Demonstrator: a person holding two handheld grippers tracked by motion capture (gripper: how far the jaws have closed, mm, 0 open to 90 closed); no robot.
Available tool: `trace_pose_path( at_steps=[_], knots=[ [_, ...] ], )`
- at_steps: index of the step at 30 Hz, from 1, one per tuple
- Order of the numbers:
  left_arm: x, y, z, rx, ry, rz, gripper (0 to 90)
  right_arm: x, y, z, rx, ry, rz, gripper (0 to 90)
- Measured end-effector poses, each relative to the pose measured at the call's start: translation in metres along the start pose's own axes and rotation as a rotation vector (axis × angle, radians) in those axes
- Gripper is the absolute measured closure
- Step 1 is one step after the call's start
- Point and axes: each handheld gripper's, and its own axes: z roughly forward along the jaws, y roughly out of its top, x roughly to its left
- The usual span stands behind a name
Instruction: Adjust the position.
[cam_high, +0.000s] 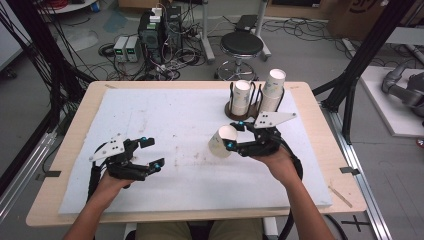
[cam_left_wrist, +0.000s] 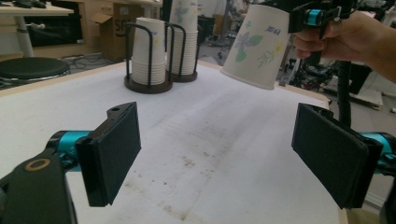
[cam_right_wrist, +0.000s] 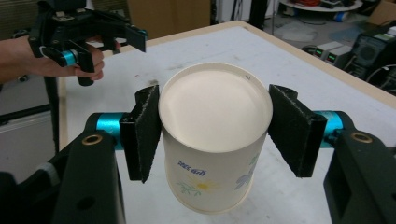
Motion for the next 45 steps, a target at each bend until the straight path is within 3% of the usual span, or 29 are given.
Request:
trace_pose_path(
  at_steps=[10, 14, 19, 26, 45],
  knots=[
    [-0.012, 0.005, 0.016, 0.015, -0.065, 0.034, 15.6, 0.014, 0.005, 0.016, 0.011, 0.056, -0.028, 38.4],
    [-0.02, 0.008, 0.029, 0.039, -0.129, 0.057, 15.6, 0.019, 0.007, 0.021, 0.012, 0.08, -0.038, 38.5],
    [-0.025, 0.01, 0.045, 0.056, -0.14, 0.09, 15.5, 0.024, 0.009, 0.027, 0.027, 0.102, -0.04, 38.4],
    [-0.028, 0.011, 0.063, 0.072, -0.156, 0.101, 15.5, 0.031, 0.011, 0.034, 0.036, 0.127, -0.062, 38.4],
    [-0.035, 0.007, 0.085, 0.095, -0.179, 0.107, 15.5, 0.042, 0.017, 0.039, 0.025, 0.179, -0.06, 38.4]
  ],
)
